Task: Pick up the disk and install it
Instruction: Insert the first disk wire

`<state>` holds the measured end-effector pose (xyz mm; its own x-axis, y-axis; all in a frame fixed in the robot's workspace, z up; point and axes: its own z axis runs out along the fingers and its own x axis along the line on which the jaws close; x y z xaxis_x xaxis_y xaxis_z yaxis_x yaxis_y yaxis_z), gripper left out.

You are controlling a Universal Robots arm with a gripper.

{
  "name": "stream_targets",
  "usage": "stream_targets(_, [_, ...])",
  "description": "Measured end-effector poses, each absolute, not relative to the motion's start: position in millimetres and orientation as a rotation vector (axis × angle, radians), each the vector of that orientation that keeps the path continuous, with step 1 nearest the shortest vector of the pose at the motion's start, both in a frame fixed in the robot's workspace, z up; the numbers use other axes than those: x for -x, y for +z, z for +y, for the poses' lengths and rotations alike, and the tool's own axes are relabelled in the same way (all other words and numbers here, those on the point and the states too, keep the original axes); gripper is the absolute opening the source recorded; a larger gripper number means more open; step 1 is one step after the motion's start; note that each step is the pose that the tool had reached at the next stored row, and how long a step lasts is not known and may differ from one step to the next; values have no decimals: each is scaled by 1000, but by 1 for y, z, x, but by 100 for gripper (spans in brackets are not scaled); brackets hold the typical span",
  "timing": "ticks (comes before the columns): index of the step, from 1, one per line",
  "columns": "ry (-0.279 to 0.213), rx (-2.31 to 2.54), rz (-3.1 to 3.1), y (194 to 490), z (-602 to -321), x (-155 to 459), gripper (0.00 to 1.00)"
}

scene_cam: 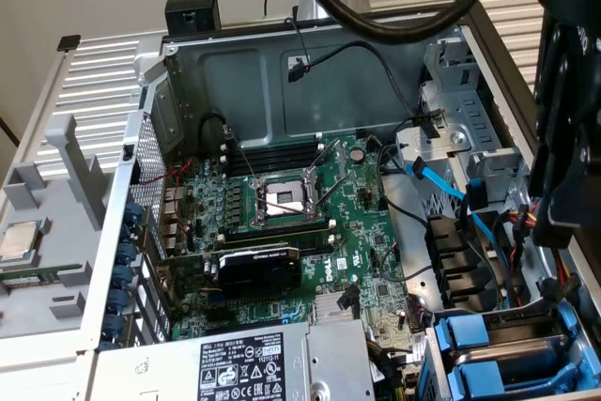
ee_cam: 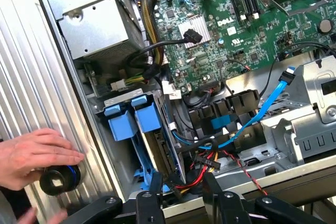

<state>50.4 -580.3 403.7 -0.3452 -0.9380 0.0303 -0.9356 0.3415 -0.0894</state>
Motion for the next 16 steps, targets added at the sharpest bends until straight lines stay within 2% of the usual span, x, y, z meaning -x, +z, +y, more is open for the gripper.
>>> stream_targets(16, [-138, 1946, 2421, 403, -583, -44, 44])
